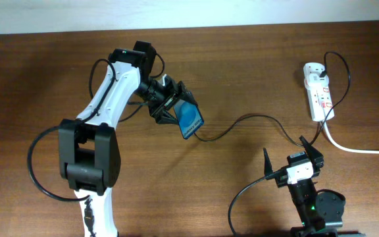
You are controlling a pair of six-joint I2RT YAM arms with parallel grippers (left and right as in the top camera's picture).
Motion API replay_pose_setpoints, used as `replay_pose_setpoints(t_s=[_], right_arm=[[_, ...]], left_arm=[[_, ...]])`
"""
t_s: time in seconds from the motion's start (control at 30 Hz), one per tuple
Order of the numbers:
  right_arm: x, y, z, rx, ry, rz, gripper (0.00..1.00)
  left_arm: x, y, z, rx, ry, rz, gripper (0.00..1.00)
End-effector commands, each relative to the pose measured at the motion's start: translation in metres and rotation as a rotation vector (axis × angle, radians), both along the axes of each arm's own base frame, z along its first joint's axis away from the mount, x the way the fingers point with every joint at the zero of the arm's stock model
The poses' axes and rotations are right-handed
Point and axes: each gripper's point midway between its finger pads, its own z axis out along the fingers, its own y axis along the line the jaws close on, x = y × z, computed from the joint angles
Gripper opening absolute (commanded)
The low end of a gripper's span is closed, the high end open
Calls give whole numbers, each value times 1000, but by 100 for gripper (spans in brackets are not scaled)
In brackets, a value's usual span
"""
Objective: Plug charger to phone and switch on socket
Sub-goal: 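Lift the smartphone with the left gripper and tilt it upright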
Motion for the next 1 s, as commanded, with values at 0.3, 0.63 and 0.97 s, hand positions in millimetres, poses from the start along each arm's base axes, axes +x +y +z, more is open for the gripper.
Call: replay_pose_setpoints(t_s=[0.3, 0.63, 0.97], right_arm=[[0, 0, -3, -3, 2, -1, 98], [0, 0, -3, -3, 2, -1, 98], [0, 0, -3, -3, 2, -1, 98]], left_arm=[[6, -19, 47, -245, 270, 195, 0], [17, -3, 53, -263, 370, 308, 0], [22, 6, 53, -266, 368, 331, 0]])
